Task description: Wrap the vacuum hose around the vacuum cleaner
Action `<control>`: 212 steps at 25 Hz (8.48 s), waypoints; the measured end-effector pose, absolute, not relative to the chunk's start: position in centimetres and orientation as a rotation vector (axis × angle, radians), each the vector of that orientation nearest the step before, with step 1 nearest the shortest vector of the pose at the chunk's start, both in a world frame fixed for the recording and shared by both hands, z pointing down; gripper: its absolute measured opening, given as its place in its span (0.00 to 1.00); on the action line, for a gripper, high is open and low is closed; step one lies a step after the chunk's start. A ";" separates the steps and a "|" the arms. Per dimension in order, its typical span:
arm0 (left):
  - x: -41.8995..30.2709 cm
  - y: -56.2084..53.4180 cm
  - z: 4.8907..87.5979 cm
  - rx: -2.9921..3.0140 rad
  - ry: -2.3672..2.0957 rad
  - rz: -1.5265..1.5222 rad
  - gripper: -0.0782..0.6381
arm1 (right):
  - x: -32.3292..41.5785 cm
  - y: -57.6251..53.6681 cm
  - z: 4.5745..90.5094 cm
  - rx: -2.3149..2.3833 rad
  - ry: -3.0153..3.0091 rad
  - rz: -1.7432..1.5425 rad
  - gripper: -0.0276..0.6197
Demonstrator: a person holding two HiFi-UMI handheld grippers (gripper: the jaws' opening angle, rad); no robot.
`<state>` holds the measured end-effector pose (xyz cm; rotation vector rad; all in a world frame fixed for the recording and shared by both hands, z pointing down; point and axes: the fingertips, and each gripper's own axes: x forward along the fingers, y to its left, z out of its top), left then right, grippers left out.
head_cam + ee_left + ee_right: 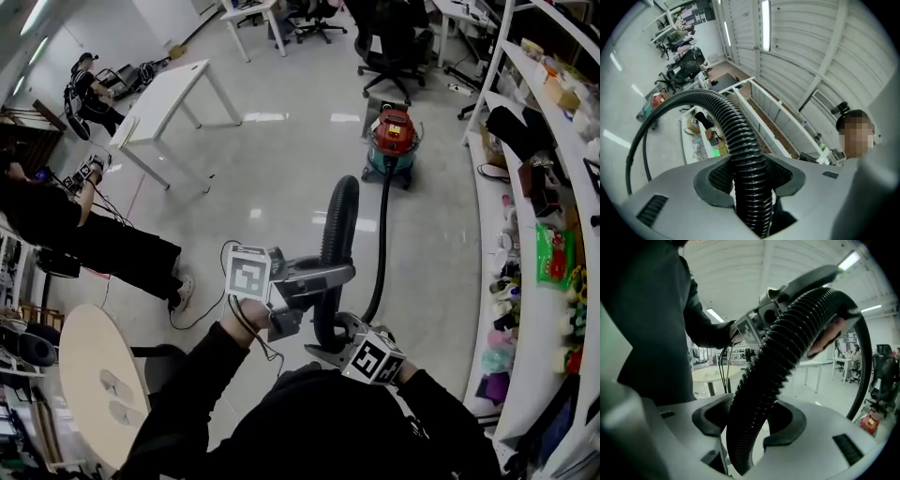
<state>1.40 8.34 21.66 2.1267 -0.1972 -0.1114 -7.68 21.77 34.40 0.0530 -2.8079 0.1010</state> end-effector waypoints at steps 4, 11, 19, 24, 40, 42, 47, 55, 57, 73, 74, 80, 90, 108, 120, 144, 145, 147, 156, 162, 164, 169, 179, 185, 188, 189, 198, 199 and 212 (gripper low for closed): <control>1.6 4.8 25.9 2.234 -0.283 0.199 0.53 | -6.5 20.2 32.5 -0.022 -2.910 0.458 0.36; -4.1 3.9 29.4 1.886 -0.170 0.033 0.55 | -5.4 18.8 33.0 -0.255 -2.879 0.559 0.36; -9.0 5.6 33.4 1.987 -0.101 0.015 0.54 | 0.4 12.6 33.6 -0.240 -2.913 0.966 0.35; -9.9 7.6 41.0 2.162 -0.193 0.449 0.55 | 0.1 3.4 31.4 0.275 -2.975 1.581 0.35; -3.6 2.7 43.3 2.774 -0.020 0.626 0.56 | -2.4 -15.6 29.2 1.416 -2.784 1.978 0.32; -3.9 1.3 42.7 2.770 -0.044 0.565 0.32 | -2.5 -16.6 28.9 1.404 -2.802 2.021 0.32; -5.2 -0.2 37.5 2.657 0.140 0.498 0.32 | -2.1 -19.6 28.6 1.048 -2.949 2.069 0.39; -3.9 -7.6 32.3 2.516 0.159 0.559 0.32 | 2.0 -23.9 30.0 0.595 -2.922 2.588 0.49; -3.8 -9.9 32.6 2.461 0.132 0.559 0.32 | 3.4 -23.5 30.6 0.546 -2.936 2.600 0.49; 2.5 -16.5 31.0 2.390 0.374 1.220 0.37 | 9.7 -30.4 30.1 0.998 -2.351 -0.587 0.62; 3.1 -16.1 30.8 2.386 0.423 1.261 0.37 | 9.6 -31.3 30.2 0.999 -2.281 -0.659 0.62; 4.2 -20.8 32.0 2.486 0.278 1.569 0.41 | 11.4 -35.0 31.1 1.081 -2.204 -0.487 0.32; -1.5 -32.5 28.0 2.889 -1.431 0.567 0.61 | 19.5 -44.1 36.7 1.357 -2.067 0.232 0.34; -10.0 -40.3 67.6 2.022 -0.930 0.813 0.60 | 17.5 -57.0 36.2 1.446 -1.909 0.627 0.35; -17.9 -57.1 60.9 2.012 -1.225 0.493 0.42 | 19.5 -58.4 37.5 1.471 -1.874 0.694 0.35; -4.2 -73.1 53.5 2.142 -1.367 0.885 0.39 | 40.9 -66.8 56.5 1.272 -1.797 1.050 0.35; -3.4 -73.7 53.4 2.155 -1.365 0.918 0.38 | 41.5 -67.1 57.3 1.255 -1.789 1.069 0.35; -2.0 -75.2 53.4 2.168 -1.357 0.972 0.37 | 42.6 -67.9 58.9 1.219 -1.766 1.101 0.34; 1.9 -84.1 57.6 2.230 -1.235 1.211 0.36 | 47.9 -70.0 65.1 1.174 -1.545 1.181 0.33; 1.5 -93.7 62.2 2.255 -1.125 1.277 0.35 | 48.6 -74.7 67.4 1.229 -1.367 1.119 0.33; 1.3 -96.4 64.0 2.255 -1.081 1.300 0.35 | 48.5 -76.2 68.3 1.237 -1.318 1.093 0.33; 2.4 -102.6 69.0 2.261 -1.041 1.344 0.35 | 50.3 -82.1 72.5 1.223 -1.272 0.985 0.33; 5.7 -107.2 80.8 2.232 -0.970 1.485 0.35 | 53.1 -86.4 86.3 1.183 -1.310 1.052 0.33; 6.3 -109.5 87.6 2.133 -0.978 1.516 0.35 | 51.6 -88.5 93.8 1.139 -1.360 1.127 0.33; 5.9 -109.8 91.2 2.088 -0.968 1.557 0.35 | 51.0 -88.2 98.0 1.078 -1.349 1.168 0.33; 5.9 -109.8 92.2 2.081 -0.965 1.566 0.35 | 50.9 -88.0 99.4 1.062 -1.345 1.185 0.33; 6.4 -111.2 97.9 2.088 -0.989 1.519 0.35 | 47.6 -88.7 107.2 1.068 -1.451 1.377 0.33; 6.5 -111.2 98.2 2.099 -0.984 1.515 0.35 | 47.3 -88.6 107.9 1.068 -1.446 1.398 0.33; 8.6 -111.6 97.5 2.279 -1.017 1.557 0.36 | 44.3 -90.2 107.8 1.096 -1.513 1.268 0.57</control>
